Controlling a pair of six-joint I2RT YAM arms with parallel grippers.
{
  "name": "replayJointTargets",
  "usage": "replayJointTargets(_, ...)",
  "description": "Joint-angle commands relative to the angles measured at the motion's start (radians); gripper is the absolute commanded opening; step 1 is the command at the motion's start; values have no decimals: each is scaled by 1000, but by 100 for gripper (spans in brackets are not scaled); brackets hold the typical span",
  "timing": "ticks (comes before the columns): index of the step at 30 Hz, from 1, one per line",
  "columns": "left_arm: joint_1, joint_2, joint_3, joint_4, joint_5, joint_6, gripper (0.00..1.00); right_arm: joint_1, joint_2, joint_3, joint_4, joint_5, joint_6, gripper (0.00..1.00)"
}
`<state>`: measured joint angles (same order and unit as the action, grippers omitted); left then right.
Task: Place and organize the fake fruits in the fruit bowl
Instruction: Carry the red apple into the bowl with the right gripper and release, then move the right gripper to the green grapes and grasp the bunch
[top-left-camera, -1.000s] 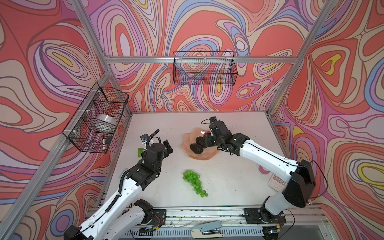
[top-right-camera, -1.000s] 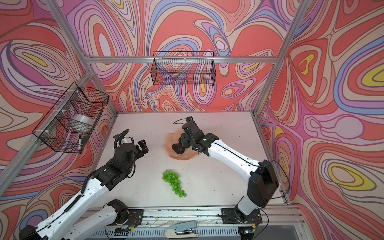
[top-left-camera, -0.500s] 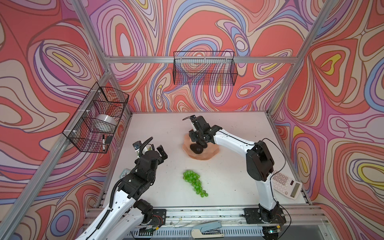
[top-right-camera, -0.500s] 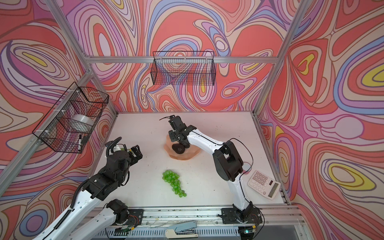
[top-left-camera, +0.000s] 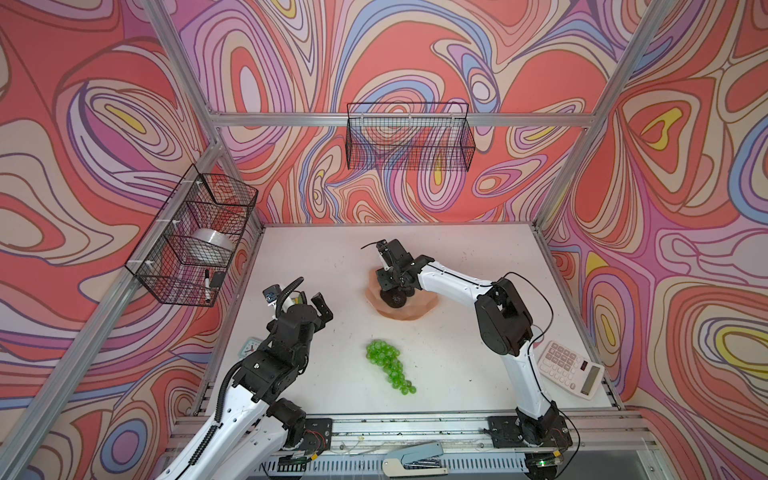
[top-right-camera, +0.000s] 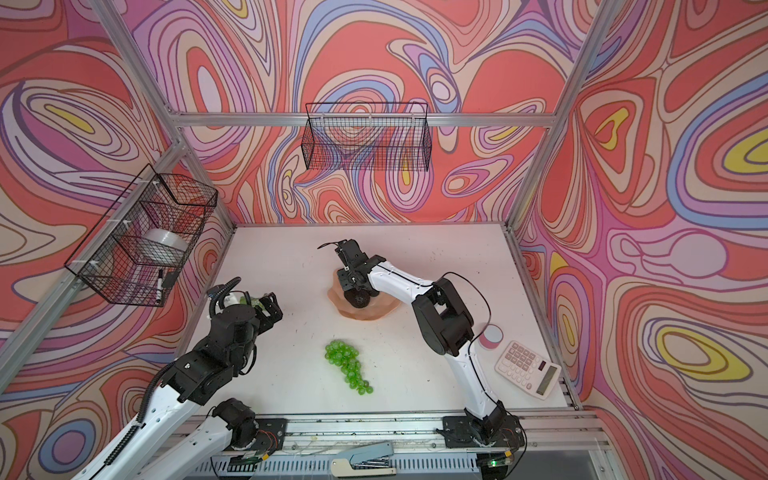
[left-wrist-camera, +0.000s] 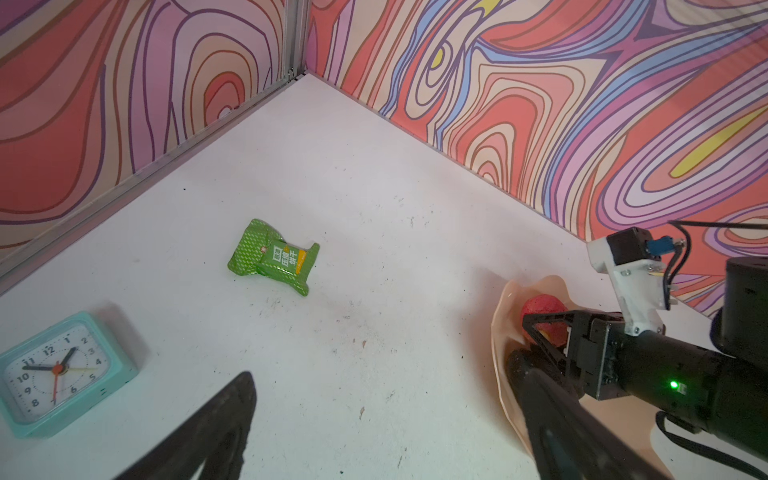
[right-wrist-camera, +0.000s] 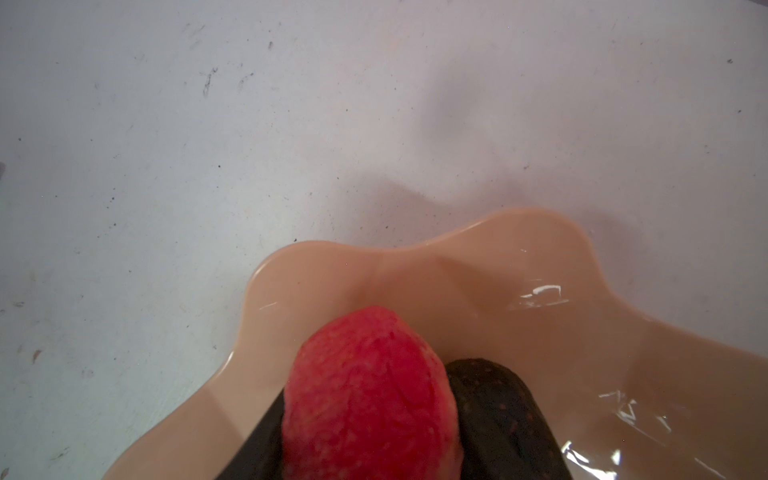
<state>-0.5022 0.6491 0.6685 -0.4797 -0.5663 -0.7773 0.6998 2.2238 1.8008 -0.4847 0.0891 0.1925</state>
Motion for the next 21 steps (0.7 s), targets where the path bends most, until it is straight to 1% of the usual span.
replayJointTargets(1, 7, -8, -9, -7, -12, 9, 100, -8, 31, 23, 7, 13, -4, 59)
replayJointTargets(7, 7, -13, -10, -9, -13, 10, 100, -9, 26, 19, 12, 15, -5, 65)
replayJointTargets(13, 7, -20, -10, -12, -14, 8, 100, -10, -12, 16, 14, 21, -9, 68)
replayJointTargets(18, 8, -20, -13, 3, -21, 16, 100, -11, -168, -59, 53, 18, -13, 70)
replayJointTargets(21, 8, -18, -19, 20, -21, 21, 100, -11, -311, -194, 113, -24, -4, 72)
